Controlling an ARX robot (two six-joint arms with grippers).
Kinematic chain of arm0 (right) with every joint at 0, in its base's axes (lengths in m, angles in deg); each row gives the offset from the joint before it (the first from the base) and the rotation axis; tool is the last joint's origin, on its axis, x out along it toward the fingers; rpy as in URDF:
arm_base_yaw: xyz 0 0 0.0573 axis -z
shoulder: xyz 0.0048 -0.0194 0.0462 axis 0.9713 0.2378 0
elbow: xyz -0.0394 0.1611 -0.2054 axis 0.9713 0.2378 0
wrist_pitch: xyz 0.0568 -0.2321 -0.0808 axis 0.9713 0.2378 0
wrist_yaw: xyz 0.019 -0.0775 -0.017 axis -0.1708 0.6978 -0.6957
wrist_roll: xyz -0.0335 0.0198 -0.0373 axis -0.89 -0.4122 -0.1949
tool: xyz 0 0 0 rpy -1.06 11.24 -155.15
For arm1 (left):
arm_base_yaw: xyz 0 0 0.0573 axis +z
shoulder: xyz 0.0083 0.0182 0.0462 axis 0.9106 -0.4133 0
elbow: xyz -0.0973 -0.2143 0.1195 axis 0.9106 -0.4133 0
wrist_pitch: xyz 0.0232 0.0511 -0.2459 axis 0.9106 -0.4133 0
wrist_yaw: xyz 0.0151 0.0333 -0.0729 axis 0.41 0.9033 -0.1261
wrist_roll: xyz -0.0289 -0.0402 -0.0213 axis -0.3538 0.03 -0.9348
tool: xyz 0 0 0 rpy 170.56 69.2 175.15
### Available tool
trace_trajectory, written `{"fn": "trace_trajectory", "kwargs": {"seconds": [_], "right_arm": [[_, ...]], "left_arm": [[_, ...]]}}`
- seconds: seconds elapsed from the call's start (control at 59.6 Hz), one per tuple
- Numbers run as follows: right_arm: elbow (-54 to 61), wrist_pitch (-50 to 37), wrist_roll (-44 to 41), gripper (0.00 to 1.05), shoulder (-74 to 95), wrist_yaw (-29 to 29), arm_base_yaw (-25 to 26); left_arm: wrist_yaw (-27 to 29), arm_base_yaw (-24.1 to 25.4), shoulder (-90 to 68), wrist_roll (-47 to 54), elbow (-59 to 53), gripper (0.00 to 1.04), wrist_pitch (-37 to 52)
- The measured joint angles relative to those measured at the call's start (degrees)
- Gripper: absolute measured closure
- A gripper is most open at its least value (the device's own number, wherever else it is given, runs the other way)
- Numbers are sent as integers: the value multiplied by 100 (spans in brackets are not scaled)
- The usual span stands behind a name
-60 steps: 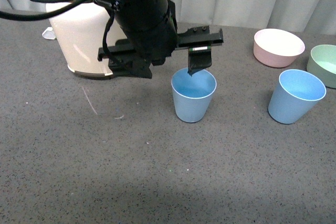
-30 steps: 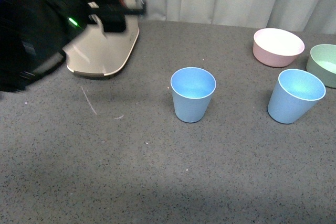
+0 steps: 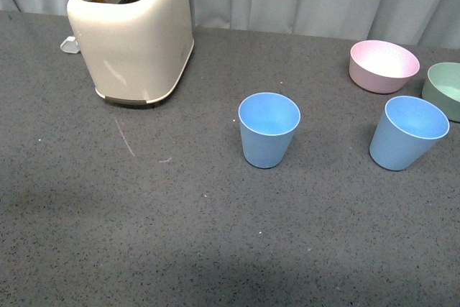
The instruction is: Stack blue cups with both arms
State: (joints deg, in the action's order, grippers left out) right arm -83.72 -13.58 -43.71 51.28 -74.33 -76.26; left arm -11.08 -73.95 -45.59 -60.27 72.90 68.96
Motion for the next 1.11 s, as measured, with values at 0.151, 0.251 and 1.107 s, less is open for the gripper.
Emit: {"fn": "trace_trajectory", "kwargs": {"seconds": [0.151, 0.251, 1.107], "right_arm": [[0, 0, -2, 10, 2, 2, 0], [0, 0, 0, 10, 0, 2, 0], [2, 0, 0, 10, 0, 2, 0]], "left_arm": [[-219, 162, 697, 2, -289, 101, -387], [-313, 275, 1198, 4, -455, 101, -737], [-846, 822, 4975, 9, -782, 101, -3982]]}}
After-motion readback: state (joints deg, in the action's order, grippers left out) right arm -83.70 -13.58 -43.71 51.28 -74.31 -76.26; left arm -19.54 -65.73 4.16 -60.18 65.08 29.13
